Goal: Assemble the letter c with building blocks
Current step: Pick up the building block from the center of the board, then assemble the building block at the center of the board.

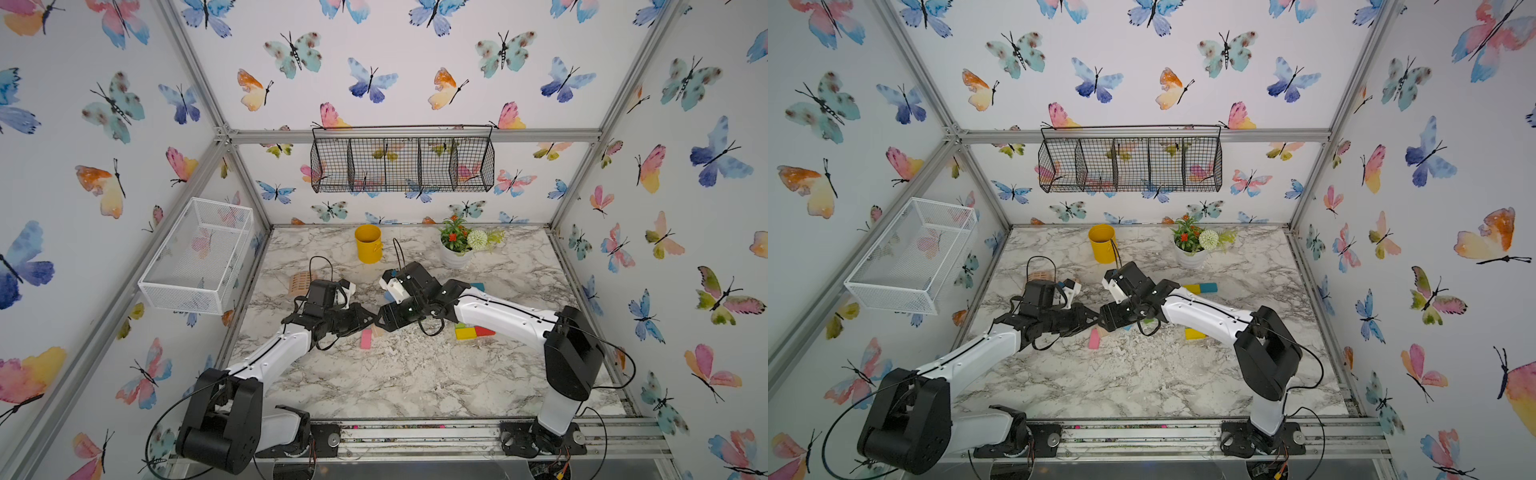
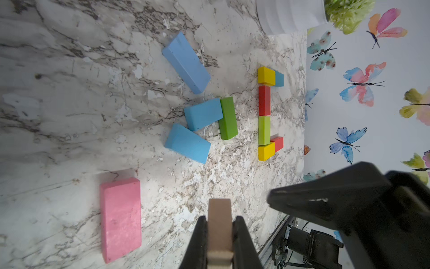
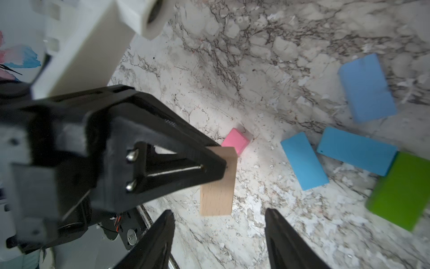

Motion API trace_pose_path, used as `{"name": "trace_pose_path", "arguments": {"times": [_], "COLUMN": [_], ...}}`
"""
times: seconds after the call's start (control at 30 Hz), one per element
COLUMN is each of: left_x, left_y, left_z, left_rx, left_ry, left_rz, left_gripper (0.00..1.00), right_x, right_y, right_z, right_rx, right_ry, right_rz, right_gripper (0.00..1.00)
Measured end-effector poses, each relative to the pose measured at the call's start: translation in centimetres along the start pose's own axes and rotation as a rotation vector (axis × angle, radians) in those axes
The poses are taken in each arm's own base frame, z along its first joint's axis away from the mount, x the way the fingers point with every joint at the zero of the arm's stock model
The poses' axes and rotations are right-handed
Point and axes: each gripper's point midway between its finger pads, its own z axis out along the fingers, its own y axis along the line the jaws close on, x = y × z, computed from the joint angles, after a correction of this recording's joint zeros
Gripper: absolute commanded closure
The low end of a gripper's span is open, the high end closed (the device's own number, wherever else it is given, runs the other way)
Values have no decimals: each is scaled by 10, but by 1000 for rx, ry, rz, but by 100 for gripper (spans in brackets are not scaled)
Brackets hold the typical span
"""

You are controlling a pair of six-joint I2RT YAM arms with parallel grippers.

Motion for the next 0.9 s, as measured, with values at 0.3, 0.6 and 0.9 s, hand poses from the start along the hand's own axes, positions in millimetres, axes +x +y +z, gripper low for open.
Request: {"name": "trace_pose_path", "arguments": {"times": [0.3, 0.6, 0.9], "left_x": [-41, -75, -76], "left_y": [8, 19, 31], "left_z": [-2, -9, 5], "left_rx": [69, 168, 162], "left_ry": [28, 52, 117], "left_rz": [148, 206, 251], "left_gripper": [94, 98, 99], "right_x": [23, 27, 29], "right_y": [-42, -56, -54], "right_z": [-14, -12, -9], "right_rx": [71, 78, 48], "right_ry": [15, 33, 50], "right_rz": [50, 45, 42], "right_gripper": [35, 34, 34]}}
